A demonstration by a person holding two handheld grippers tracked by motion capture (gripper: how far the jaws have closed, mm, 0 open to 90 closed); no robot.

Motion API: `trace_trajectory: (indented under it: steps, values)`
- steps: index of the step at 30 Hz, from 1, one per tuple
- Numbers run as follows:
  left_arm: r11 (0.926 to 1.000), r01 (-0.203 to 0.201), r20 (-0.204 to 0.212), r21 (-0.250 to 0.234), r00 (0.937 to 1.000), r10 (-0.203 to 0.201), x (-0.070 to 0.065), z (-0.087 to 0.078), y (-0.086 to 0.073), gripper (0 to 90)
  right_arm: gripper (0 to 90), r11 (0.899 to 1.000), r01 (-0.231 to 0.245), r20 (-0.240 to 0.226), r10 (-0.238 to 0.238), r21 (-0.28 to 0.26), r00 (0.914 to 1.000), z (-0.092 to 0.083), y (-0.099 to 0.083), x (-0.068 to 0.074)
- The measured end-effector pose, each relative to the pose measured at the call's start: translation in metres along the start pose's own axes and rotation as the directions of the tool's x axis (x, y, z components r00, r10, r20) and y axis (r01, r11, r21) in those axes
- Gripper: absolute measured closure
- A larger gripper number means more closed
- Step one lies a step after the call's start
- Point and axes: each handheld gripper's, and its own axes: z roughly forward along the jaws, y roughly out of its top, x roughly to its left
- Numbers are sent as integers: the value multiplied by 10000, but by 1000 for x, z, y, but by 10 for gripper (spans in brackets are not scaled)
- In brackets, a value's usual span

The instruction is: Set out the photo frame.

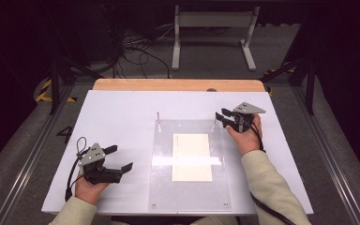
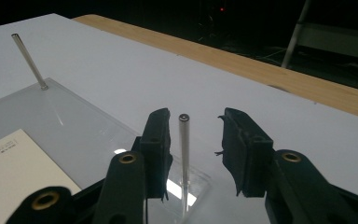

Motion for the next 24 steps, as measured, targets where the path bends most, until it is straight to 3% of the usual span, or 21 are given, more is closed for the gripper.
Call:
trace_trajectory:
  steps: [6,9,10,17,24]
  values:
    - [9997,-229,212,110,9995,227,-7,4,0,78,663,9969,778,125,-779,148,9969,12,1,5]
    - [9996,-204,261,203,9995,199,-9,6,-1,78,833,9926,1044,127,-1054,625,9944,17,3,7]
    - [9992,-322,256,237,9992,316,-10,7,-1,78,840,9919,1069,140,-1081,687,9940,18,3,7]
    - [9990,-332,344,296,9989,322,-14,8,-2,77,855,9973,124,224,-141,725,9996,19,3,7]
    - [9985,-470,393,279,9982,459,-16,7,-1,77,857,9961,-439,418,408,759,9983,21,3,7]
